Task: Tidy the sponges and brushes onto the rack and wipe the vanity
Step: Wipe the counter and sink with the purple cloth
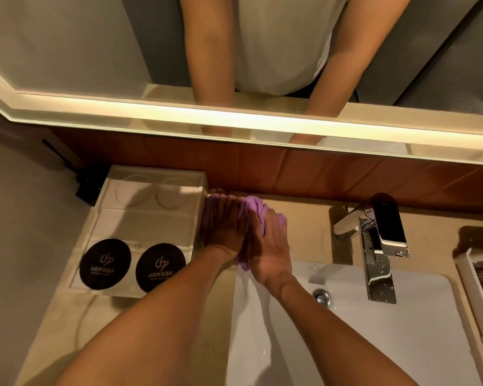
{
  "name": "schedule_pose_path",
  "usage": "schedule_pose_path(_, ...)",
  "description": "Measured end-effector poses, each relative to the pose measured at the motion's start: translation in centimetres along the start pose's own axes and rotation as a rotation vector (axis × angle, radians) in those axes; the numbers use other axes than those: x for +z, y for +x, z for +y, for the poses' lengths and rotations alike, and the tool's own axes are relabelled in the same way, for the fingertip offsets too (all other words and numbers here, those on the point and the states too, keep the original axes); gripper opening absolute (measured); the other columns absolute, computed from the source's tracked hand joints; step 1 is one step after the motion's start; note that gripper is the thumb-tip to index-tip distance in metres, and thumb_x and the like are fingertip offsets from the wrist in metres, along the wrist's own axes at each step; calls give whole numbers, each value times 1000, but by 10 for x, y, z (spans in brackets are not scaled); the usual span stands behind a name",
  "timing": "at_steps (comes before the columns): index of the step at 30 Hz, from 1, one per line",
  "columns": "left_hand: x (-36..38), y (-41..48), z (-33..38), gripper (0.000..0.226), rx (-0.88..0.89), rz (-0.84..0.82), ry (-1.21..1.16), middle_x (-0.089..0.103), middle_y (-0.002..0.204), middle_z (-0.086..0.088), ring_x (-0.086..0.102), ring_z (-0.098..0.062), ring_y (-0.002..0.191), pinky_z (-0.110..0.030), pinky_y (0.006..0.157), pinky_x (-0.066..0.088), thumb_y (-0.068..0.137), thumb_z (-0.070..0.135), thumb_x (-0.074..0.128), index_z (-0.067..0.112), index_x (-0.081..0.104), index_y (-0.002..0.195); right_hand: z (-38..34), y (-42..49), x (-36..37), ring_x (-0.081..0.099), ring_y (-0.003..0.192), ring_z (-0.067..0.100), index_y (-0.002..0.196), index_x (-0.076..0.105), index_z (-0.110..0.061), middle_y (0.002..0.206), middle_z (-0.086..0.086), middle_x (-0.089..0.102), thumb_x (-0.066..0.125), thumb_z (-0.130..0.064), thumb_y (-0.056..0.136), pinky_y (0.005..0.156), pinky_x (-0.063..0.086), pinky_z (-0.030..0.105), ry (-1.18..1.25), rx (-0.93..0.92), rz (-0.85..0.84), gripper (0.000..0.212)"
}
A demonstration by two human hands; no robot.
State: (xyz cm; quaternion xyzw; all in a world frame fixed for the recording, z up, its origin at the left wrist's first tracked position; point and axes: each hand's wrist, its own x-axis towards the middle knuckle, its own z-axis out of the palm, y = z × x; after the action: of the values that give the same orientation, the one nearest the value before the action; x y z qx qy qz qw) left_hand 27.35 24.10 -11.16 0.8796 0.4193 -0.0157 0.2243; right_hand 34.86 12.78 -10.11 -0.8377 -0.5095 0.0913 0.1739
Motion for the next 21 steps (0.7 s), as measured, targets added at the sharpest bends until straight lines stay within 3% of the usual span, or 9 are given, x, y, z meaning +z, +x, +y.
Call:
schedule_pose_path(2, 2, 2, 0, 78, 45, 168, -1, 37, 157, -15, 28, -34, 149, -42, 126, -1, 94, 56, 9, 13, 43, 149, 5, 7, 7, 35, 134, 37, 159, 25, -9, 151, 18, 39, 83, -46, 54, 113, 37, 56, -28, -25, 19, 126)
schedule_pose_path(4, 3, 5, 0, 59, 62, 286, 6, 51, 145, -14, 39, -31, 140, -42, 126, 11, 100, 49, 25, 15, 53, 138, 11, 9, 13, 34, 140, 39, 157, 34, -10, 155, 19, 40, 77, -40, 70, 113, 37, 57, 31, -58, 108, 101)
schedule_pose_path(5, 6, 8, -1, 52, 77, 320, -7, 55, 140, -13, 42, -29, 136, -41, 126, 13, 101, 47, 30, 16, 56, 134, 13, 10, 12, 36, 141, 39, 156, 37, -13, 155, 16, 41, 74, -35, 78, 114, 38, 56, 80, -72, 173, 89)
schedule_pose_path(7, 9, 11, -4, 46, 88, 305, 52, 59, 132, -9, 46, -25, 129, -42, 125, 16, 103, 45, 31, 20, 59, 129, 14, 12, 2, 49, 125, 38, 153, 39, -20, 142, 6, 45, 80, -24, 72, 109, 44, 44, 219, -73, 210, 91)
schedule_pose_path(10, 17, 8, -2, 49, 60, 278, 41, 56, 131, -16, 51, -35, 124, -52, 117, 29, 102, 45, 33, 14, 58, 131, 18, 14, -4, 54, 114, 22, 147, 45, -29, 126, -5, 46, 73, -26, 79, 100, 49, 30, 302, -5, 205, 73)
schedule_pose_path(13, 17, 4, 3, 45, 58, 271, 25, 55, 128, -23, 53, -44, 117, -58, 106, 42, 100, 45, 34, 15, 52, 128, 27, 14, 14, 42, 142, 29, 149, 48, -19, 151, 10, 47, 53, -31, 100, 116, 38, 49, 53, -33, 226, 51)
schedule_pose_path(15, 19, 6, 9, 44, 94, 241, 33, 54, 129, -23, 53, -44, 117, -57, 105, 42, 100, 45, 35, 17, 52, 128, 33, 12, 13, 42, 139, 33, 150, 43, -17, 149, 13, 48, 67, -32, 91, 116, 38, 51, 48, 6, 208, 65)
schedule_pose_path(18, 26, 11, 29, 51, 153, 209, 5, 55, 131, -20, 49, -39, 122, -54, 110, 33, 99, 44, 35, 12, 57, 131, 48, 10, 1, 40, 138, 32, 155, 31, -19, 146, 13, 43, 91, -47, 58, 122, 29, 50, -52, 73, 80, 118)
schedule_pose_path(21, 32, 16, 54, 58, 214, 162, 15, 59, 127, -22, 47, -35, 120, -48, 108, 26, 87, 40, 40, 5, 59, 131, 66, 6, 1, 21, 151, 36, 161, 19, -17, 158, 18, 28, 92, -49, 60, 128, 9, 52, -181, 173, -8, 128)
